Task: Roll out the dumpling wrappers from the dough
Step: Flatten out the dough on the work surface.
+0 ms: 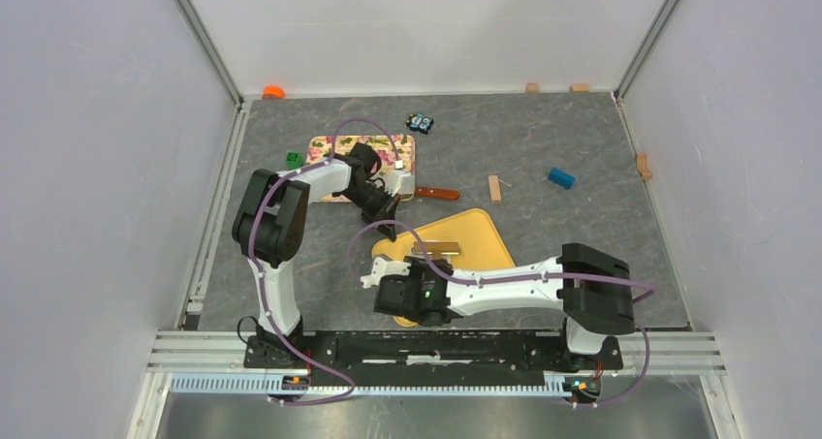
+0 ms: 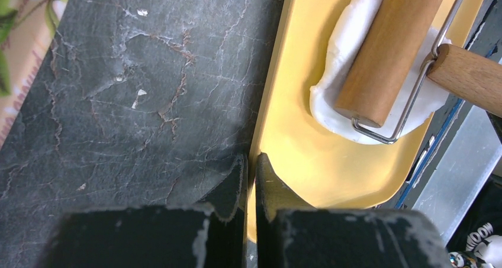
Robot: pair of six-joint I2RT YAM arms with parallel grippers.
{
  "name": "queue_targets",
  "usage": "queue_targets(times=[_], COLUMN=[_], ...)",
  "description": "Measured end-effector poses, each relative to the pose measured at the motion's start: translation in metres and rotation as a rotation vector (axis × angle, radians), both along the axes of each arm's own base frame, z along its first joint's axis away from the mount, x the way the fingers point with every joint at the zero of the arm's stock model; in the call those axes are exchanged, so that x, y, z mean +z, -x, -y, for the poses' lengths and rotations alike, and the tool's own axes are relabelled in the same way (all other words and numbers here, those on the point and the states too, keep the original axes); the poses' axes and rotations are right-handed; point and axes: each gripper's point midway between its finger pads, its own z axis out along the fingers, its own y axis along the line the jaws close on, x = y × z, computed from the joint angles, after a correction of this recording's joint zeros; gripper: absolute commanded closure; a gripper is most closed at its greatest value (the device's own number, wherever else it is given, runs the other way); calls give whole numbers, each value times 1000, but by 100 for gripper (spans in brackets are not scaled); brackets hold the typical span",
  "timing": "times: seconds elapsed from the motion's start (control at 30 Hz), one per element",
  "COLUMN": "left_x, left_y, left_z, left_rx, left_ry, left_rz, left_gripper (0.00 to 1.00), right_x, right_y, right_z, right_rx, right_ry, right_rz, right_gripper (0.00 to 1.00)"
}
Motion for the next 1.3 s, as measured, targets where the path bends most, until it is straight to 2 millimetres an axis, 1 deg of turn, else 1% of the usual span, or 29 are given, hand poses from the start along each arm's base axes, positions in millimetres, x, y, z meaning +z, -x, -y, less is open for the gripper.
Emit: queue_targets(times=[0.1,0.23,0.3,0.37,0.57,0.63,0.73,0.83,0.93,1.03,1.13,1.3], left_x=[0,0,0,0,0,0,0,0,0,0,0,0], left_y=[0,0,0,0,0,0,0,0,0,0,0,0], left_z=[0,0,0,0,0,0,0,0,0,0,0,0], left_rx=[0,0,0,0,0,0,0,0,0,0,0,0], left_ry=[0,0,0,0,0,0,0,0,0,0,0,0], left_rz=[0,0,0,0,0,0,0,0,0,0,0,0], left_gripper=[98,98,98,98,98,98,98,98,98,98,98,98], right_x=[1,3,3,3,3,2,1,0,-1,-3,-3,-1], right_y=[10,31,34,32,2,-1,10,34,57,66,63,43], right_z=[0,-1,2,3,-3,-6,-8,-7,-1,5,5,-1], right_rx=[3,38,45,41,0,3,40,90,125,133,124,105], right_ry=[-2,11,7,-4,-37,-27,3,21,8,-8,-16,-17], right_rz=[12,7,1,-4,-4,-3,1,-3,-11,-17,-16,-8], right_gripper=[100,100,100,100,100,100,100,100,100,100,100,100])
